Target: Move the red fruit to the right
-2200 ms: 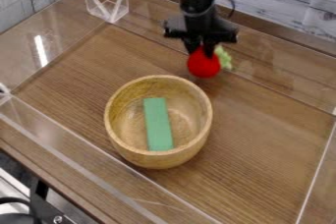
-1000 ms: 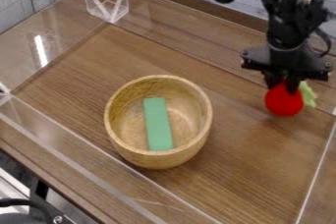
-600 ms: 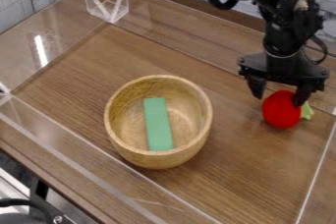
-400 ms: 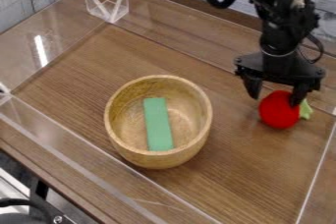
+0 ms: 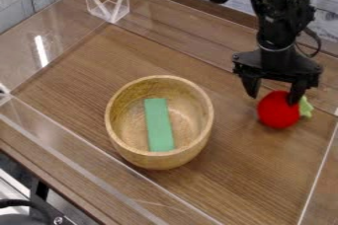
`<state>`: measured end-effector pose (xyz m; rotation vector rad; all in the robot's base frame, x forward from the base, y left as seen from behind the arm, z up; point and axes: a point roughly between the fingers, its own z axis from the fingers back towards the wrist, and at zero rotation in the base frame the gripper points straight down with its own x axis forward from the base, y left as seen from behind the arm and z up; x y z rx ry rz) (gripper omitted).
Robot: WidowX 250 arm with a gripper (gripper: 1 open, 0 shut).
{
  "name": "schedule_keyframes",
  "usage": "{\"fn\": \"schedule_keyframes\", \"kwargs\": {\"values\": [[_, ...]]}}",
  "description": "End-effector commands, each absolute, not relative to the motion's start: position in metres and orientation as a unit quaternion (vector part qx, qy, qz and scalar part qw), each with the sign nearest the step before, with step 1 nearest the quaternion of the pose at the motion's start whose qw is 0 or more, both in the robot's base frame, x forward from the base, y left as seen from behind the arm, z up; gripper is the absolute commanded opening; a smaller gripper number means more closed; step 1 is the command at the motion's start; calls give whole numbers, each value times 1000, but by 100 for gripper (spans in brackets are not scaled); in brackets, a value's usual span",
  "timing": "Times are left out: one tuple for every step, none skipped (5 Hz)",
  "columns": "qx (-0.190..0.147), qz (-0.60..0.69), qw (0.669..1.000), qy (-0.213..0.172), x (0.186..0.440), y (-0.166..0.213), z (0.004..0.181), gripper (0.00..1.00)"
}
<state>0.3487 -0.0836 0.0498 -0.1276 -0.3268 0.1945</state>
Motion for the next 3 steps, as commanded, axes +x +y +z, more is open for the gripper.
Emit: {"fn": "schedule_keyframes", "kwargs": {"values": [[-77,96,974,-190,359,-83,73,100],[-80,95,973,-193,360,-83,77,100],[-84,93,973,-195,360,-84,82,100]]}}
